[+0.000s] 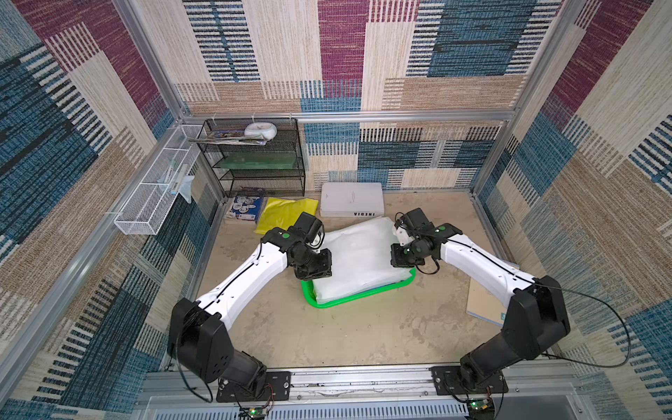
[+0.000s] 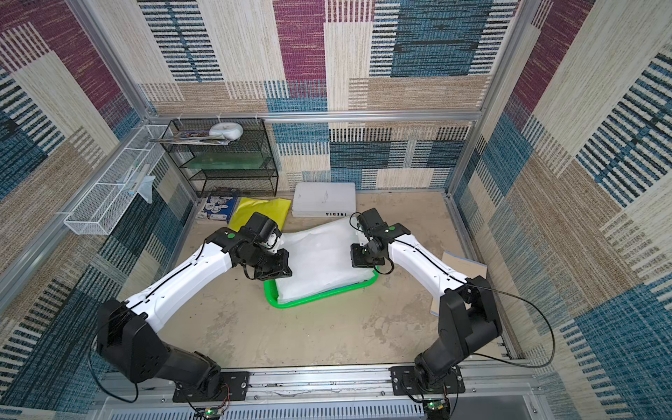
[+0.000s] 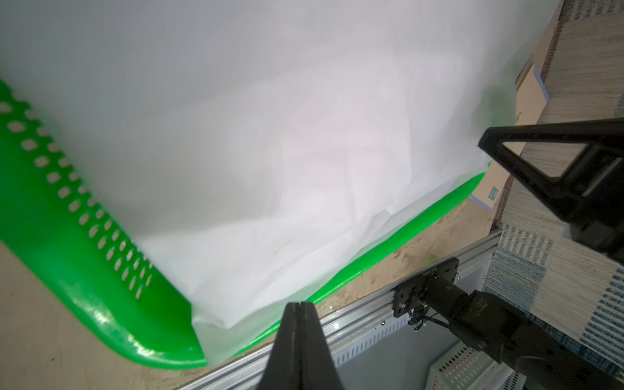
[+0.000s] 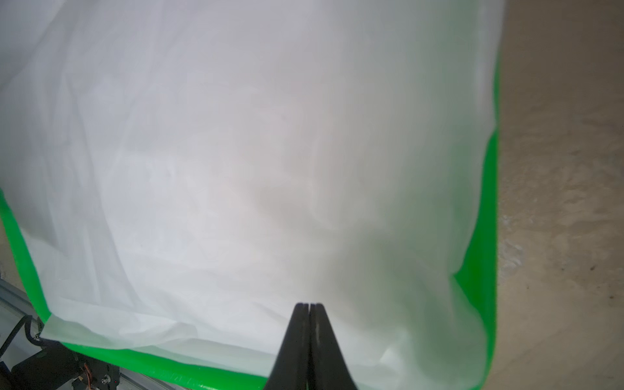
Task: Put the folded raincoat in the basket
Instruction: Place the raincoat in the basket.
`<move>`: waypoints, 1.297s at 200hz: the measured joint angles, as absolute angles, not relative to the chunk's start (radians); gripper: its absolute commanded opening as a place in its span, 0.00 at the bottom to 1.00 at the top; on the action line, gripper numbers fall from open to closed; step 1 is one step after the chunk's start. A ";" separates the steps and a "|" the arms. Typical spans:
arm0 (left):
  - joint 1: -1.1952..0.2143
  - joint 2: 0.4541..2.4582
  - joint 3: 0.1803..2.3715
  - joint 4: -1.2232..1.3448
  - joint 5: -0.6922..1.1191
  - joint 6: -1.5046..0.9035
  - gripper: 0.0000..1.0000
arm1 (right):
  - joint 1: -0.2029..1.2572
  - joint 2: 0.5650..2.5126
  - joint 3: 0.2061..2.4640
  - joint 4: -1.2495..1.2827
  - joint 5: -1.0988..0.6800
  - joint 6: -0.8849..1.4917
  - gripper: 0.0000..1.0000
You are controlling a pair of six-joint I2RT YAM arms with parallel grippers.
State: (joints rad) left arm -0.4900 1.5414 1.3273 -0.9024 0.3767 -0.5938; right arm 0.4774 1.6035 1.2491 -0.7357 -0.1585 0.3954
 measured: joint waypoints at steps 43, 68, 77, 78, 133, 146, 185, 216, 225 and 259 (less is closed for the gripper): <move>-0.488 1.734 1.375 -0.861 0.361 -0.574 0.00 | 0.468 1.691 1.251 -0.743 -0.066 0.385 0.08; -0.482 1.730 1.355 -0.884 0.313 -0.568 0.00 | 0.466 1.695 1.307 -0.780 -0.003 0.375 0.09; -0.477 1.710 1.349 -0.898 0.301 -0.567 0.00 | 0.465 1.685 1.338 -0.783 -0.004 0.371 0.10; -0.477 1.708 1.349 -0.899 0.300 -0.566 0.00 | 0.465 1.684 1.341 -0.783 -0.005 0.371 0.10; -0.467 1.744 1.543 -0.918 0.321 -0.546 0.00 | 0.466 1.887 1.680 -0.711 -0.234 0.379 0.09; -0.464 1.809 1.602 -0.910 0.341 -0.547 0.00 | 0.466 1.981 1.767 -0.712 -0.268 0.380 0.08; -0.459 1.919 1.666 -0.898 0.338 -0.551 0.00 | 0.458 2.107 1.834 -0.713 -0.258 0.392 0.08; -0.442 1.915 1.608 -0.894 0.336 -0.551 0.00 | 0.417 2.107 1.779 -0.712 -0.241 0.403 0.07; -0.436 1.897 1.582 -0.894 0.334 -0.551 0.00 | 0.404 2.106 1.757 -0.714 -0.242 0.403 0.07; -0.425 1.817 1.559 -0.910 0.331 -0.546 0.00 | 0.398 2.043 1.722 -0.716 -0.266 0.396 0.08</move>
State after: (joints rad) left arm -0.4252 1.8172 1.5593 -0.9096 0.3309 -0.5457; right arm 0.3985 2.0430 1.7218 -0.7162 -0.2661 0.3958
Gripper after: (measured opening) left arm 0.066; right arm 0.081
